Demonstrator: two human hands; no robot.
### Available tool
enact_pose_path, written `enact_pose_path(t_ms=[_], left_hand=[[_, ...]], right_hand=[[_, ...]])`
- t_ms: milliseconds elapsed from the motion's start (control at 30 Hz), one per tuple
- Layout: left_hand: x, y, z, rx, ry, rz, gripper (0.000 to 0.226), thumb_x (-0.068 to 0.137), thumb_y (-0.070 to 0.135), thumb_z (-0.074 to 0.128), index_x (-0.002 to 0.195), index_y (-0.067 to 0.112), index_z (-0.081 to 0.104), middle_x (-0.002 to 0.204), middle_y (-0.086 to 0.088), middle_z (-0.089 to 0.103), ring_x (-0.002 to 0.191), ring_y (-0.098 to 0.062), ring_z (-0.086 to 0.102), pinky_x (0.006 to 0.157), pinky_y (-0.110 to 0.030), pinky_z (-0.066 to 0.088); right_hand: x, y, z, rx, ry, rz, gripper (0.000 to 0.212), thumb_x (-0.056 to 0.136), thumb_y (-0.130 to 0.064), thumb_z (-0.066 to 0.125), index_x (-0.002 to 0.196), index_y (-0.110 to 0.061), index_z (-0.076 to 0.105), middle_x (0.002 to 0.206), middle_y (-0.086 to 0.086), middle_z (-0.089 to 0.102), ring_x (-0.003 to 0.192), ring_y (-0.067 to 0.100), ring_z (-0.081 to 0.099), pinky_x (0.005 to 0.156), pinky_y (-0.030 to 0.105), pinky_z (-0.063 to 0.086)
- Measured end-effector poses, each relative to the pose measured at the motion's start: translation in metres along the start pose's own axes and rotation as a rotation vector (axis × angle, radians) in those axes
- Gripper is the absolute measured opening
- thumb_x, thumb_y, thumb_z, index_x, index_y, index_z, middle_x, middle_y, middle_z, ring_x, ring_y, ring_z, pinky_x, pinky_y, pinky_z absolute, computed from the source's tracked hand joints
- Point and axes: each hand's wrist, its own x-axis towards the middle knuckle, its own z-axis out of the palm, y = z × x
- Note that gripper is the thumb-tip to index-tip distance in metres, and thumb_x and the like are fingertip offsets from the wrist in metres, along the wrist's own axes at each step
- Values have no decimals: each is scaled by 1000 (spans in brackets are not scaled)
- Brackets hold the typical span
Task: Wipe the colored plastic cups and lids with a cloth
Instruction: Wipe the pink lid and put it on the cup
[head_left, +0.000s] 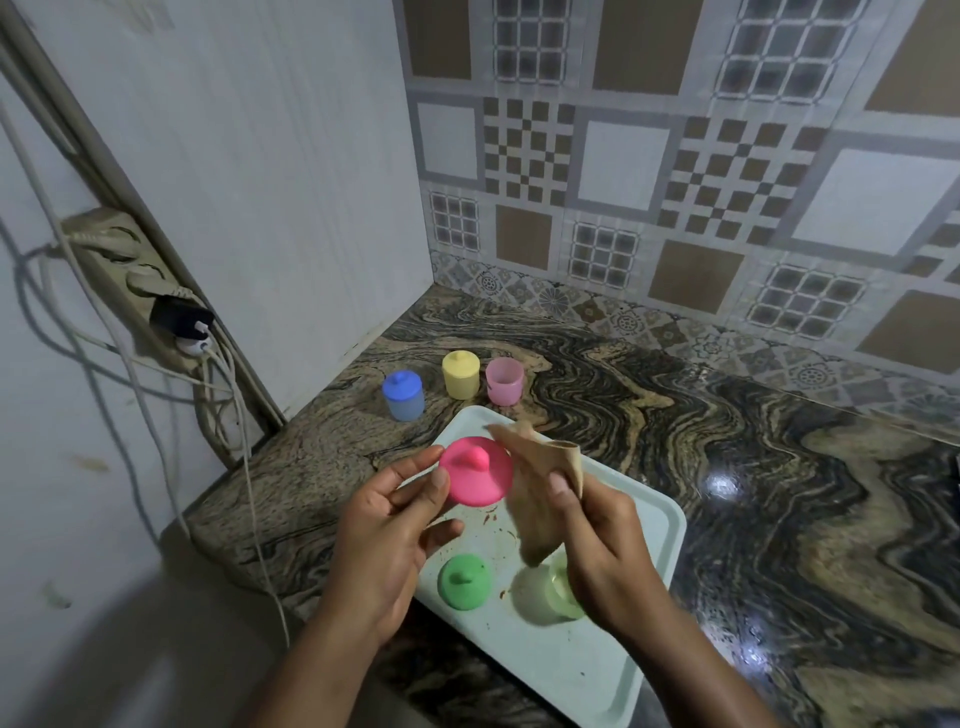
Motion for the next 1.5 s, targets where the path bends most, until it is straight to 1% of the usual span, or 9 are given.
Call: enact_pose_path(t_ms=[367,467,633,800,900,1033,1167,1400,1500], left_hand=[[-14,-4,14,84,-34,114,65,74,5,71,134,25,56,109,-4,78,95,-14,75,65,-31,62],[-11,-3,11,65,-6,105,57,73,6,71,127,21,61,104,-8,79,88,-14,76,62,-30,61],[-11,-4,6,100,-51,71,47,88,-6,60,126,22,63,107,-8,78,95,-18,76,61,-26,60],[-15,-6,4,182,-158,54,51,79,11,66,129,21,63,96,-2,79,83,-8,70,59,-24,57],[-13,-7,4,161,-172,30,48,82,9,65,129,20,64,99,-4,78,85,-12,66,59,-25,58],[-6,-2,3,97,-110,26,44,80,13,66,124,17,65,92,-8,75,83,-14,68,58,-26,58],[-3,-3,7,100,-83,48,38,91,12,59,129,13,61,101,-6,78,92,-13,75,65,-30,61],[-8,-5,15,127,-90,69,50,91,2,59,137,23,56,115,-4,76,105,-23,74,70,-34,62],[-5,-3,12,98,-64,46,48,88,5,63,134,16,58,112,-7,77,101,-23,75,68,-31,62]], right_hand=[[-15,0,10,103,53,-8,43,101,-42,44,96,-6,66,73,20,65,62,22,59,60,42,49],[-17,0,7,-62,38,-129,30,103,-33,42,104,-22,69,85,-4,73,73,10,65,63,38,50],[-17,2,10,-244,-110,-357,42,105,-20,43,139,0,59,153,13,49,144,19,47,98,14,47],[0,11,1,-290,-29,-330,46,107,-29,40,128,4,65,143,9,61,139,12,53,97,21,49],[13,19,-7,-283,39,-198,42,104,-33,41,128,-10,68,119,-18,71,83,2,68,69,28,53],[8,11,-10,-76,114,-81,52,102,-48,41,79,-5,59,60,13,57,53,32,50,52,48,43],[-9,-4,6,-5,-8,-98,37,103,-32,43,95,-9,70,78,-2,72,75,11,68,68,29,54],[-14,-1,12,-51,20,-134,37,106,-40,43,102,-14,68,77,10,63,61,27,55,57,45,46],[-17,-4,10,-204,-4,-306,38,106,-23,42,125,-4,68,131,11,69,110,20,71,86,28,56]])
